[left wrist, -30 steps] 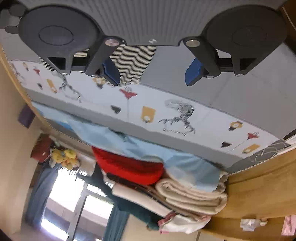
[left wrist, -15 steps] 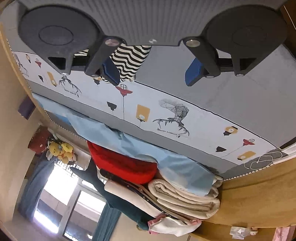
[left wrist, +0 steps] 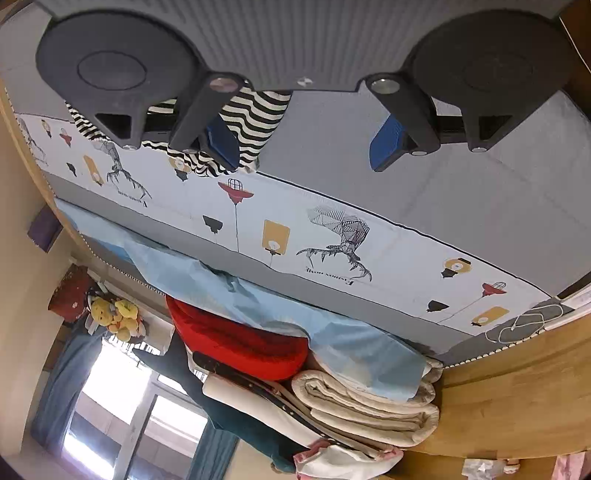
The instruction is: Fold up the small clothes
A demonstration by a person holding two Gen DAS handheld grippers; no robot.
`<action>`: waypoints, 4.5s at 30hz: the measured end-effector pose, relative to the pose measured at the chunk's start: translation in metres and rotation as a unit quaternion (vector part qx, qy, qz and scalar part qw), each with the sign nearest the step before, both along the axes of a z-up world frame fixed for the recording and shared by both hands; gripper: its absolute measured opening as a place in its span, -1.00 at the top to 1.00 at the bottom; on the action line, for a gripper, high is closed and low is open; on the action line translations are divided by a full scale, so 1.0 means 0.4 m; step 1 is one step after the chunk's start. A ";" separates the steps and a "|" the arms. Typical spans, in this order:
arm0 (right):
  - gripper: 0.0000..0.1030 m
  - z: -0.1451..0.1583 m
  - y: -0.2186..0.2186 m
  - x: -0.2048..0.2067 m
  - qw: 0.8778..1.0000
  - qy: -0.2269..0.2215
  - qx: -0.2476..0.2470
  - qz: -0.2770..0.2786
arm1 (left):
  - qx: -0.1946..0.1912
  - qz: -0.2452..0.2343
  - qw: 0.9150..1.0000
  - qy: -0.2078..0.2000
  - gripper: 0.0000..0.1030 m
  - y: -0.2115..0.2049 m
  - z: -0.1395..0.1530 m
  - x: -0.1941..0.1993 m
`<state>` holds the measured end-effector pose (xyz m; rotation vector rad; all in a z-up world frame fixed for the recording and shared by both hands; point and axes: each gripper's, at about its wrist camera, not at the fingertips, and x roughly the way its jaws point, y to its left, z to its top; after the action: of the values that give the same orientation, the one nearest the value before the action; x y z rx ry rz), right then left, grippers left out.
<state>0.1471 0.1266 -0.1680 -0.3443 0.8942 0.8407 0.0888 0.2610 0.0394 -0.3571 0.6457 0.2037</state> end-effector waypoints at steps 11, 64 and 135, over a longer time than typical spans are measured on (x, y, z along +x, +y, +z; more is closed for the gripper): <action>0.86 0.055 -0.052 0.027 0.998 -0.023 0.040 -0.033 | -0.024 -0.049 0.996 0.074 -0.59 0.012 -0.063 0.092; 0.87 0.278 -0.348 -0.010 0.936 0.039 0.347 -0.050 | -0.215 -0.132 0.962 0.101 0.77 -0.100 -0.182 0.406; 0.92 0.049 -1.093 0.173 0.890 0.153 0.090 -0.419 | 0.081 -0.511 0.815 0.261 0.09 -0.783 -0.376 0.379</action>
<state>0.2161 -0.3107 -0.1486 0.3488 1.1170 0.1596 0.2404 -0.0523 -0.1111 0.2630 1.2722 -0.7059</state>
